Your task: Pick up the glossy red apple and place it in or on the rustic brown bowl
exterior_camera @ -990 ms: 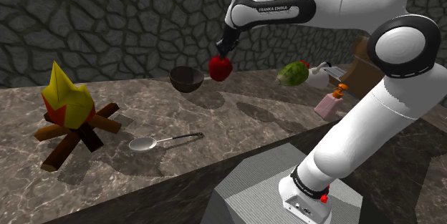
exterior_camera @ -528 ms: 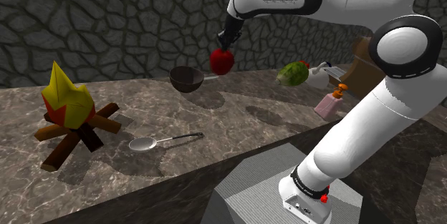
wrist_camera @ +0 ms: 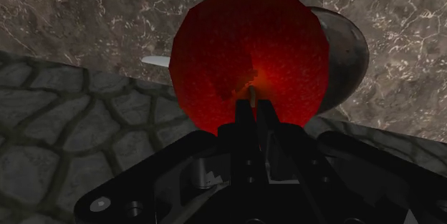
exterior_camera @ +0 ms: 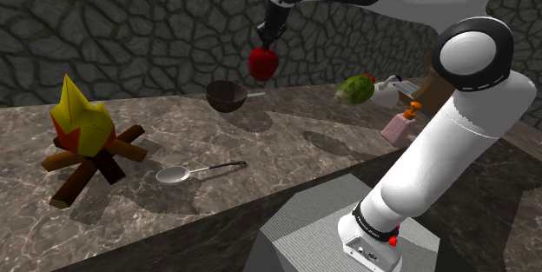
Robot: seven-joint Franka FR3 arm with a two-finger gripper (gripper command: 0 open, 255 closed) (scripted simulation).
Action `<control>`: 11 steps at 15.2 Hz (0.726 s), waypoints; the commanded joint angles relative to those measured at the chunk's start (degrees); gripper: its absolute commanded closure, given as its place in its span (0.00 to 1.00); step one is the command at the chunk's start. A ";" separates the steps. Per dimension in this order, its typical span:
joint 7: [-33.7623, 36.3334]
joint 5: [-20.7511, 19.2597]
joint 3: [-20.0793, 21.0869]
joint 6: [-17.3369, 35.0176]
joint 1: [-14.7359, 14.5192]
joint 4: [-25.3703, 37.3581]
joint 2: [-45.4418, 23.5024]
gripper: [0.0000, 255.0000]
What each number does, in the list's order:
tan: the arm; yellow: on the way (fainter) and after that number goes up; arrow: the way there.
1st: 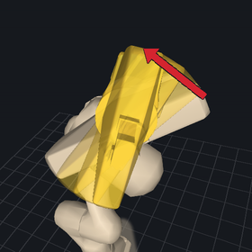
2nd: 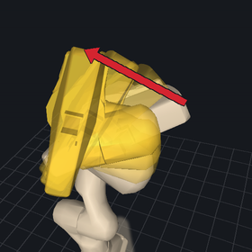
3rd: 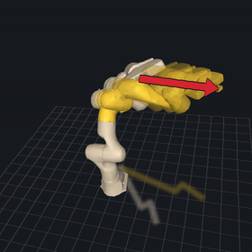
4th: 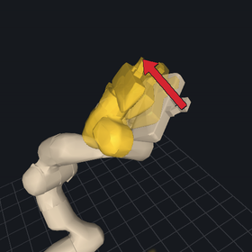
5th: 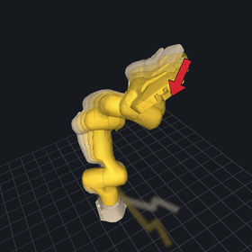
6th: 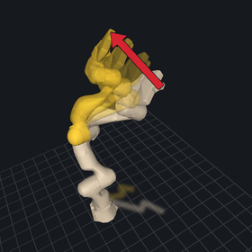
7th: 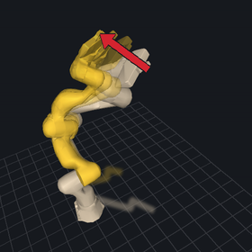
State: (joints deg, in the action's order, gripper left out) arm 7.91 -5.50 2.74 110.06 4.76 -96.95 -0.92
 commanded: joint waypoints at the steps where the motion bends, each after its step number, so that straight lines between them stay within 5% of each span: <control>1: 1.67 -0.56 0.89 -2.77 -0.94 6.37 -3.78 1.00; 7: 5.19 -2.74 2.51 -14.09 -4.42 31.89 -18.48 1.00; 10: 5.78 -4.33 2.59 -24.71 -7.40 55.61 -31.73 1.00; 11: 5.99 -4.15 2.55 -22.83 -7.21 52.21 -30.22 1.00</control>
State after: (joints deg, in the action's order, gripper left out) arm 13.75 -9.45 5.34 88.44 -2.04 -47.92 -29.15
